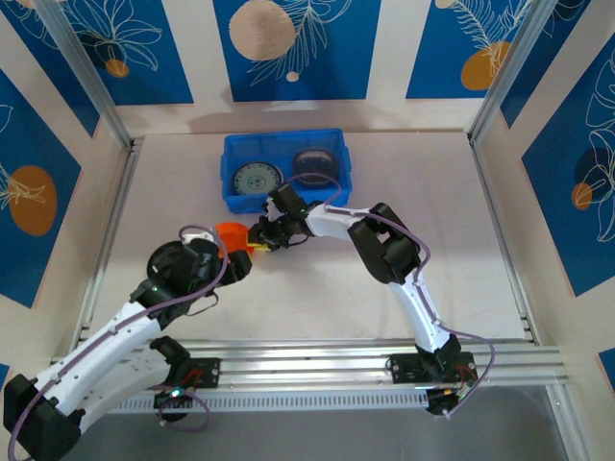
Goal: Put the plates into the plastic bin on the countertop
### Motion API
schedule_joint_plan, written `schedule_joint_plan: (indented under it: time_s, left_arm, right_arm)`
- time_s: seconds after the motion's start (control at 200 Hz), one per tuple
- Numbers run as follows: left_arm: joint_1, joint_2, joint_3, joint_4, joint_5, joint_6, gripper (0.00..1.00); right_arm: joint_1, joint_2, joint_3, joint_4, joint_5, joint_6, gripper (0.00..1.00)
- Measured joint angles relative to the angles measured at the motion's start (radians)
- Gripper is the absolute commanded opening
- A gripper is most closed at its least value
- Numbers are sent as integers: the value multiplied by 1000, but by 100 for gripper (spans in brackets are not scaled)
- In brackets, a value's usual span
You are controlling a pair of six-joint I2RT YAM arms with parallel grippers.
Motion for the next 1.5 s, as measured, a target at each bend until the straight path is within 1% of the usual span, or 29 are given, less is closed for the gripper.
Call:
schedule_joint_plan:
  time_s: [0.14, 0.49, 0.635, 0.74, 0.935, 1.06, 1.191, 1.331, 1.501]
  left_arm:
    - [3, -3, -6, -5, 0, 0, 76]
    - [10, -11, -7, -11, -3, 2, 76]
    - [11, -4, -1, -19, -3, 27, 77]
    - [12, 33, 33, -34, -3, 53, 77]
    - [15, 116, 108, -29, -2, 107, 76]
    - [20, 163, 130, -5, 8, 134, 76]
    - [25, 196, 137, 27, 25, 148, 75]
    - [39, 218, 137, 67, 53, 150, 68]
    - [71, 239, 133, 158, 107, 132, 58]
  right_arm:
    - [5, 19, 26, -13, -8, -3, 22]
    - [8, 23, 13, -1, 1, -9, 0]
    - [8, -26, -45, 0, 21, -11, 0]
    - [6, -99, -103, -29, 43, -23, 0]
    - [-15, -336, -254, -76, 65, -56, 0]
    - [-61, -494, -335, -105, 64, -80, 0]
    - [-113, -597, -396, -129, 64, -99, 0]
    - [-150, -652, -449, -146, 47, -110, 0]
    - [-156, -674, -493, -143, -15, -113, 0]
